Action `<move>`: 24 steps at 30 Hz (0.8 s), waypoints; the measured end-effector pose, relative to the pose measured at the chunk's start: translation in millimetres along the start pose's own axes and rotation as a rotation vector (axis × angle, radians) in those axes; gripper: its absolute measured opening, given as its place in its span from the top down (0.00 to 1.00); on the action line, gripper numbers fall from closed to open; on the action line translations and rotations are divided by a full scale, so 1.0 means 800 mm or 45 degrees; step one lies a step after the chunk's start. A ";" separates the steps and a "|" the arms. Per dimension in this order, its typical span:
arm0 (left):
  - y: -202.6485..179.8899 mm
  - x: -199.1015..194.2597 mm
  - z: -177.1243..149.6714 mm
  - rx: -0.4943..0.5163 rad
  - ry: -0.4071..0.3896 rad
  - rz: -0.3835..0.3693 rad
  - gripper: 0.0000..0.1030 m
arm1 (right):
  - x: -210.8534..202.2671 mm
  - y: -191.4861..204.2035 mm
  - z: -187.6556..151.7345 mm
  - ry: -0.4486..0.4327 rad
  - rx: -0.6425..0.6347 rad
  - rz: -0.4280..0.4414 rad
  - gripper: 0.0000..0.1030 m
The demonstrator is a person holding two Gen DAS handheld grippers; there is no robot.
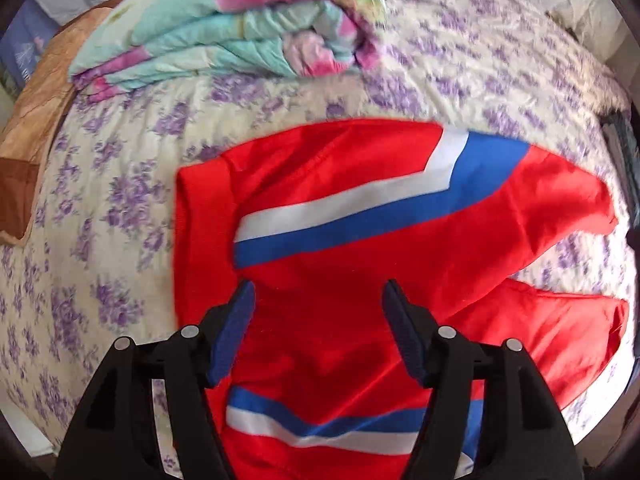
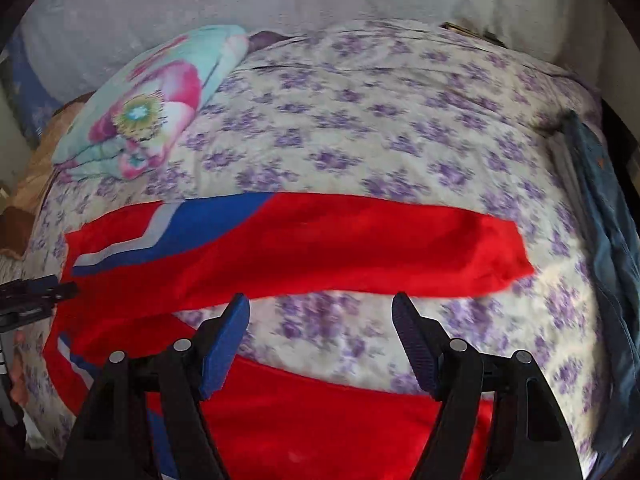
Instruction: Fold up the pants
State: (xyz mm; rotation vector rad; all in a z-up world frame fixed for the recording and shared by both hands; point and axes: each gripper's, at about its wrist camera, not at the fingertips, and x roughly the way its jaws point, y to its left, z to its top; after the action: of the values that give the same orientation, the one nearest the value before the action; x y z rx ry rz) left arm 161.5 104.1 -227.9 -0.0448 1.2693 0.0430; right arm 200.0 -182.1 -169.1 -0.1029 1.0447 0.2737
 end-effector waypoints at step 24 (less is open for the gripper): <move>0.047 -0.001 0.047 0.018 0.080 0.023 0.29 | 0.199 0.087 0.119 0.382 -0.555 0.330 0.91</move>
State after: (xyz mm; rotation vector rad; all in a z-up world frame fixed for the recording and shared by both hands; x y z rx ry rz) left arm 195.1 143.5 -215.9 -0.0227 1.3329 0.0486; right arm 336.2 -66.9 -256.1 -0.4127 1.2839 0.7378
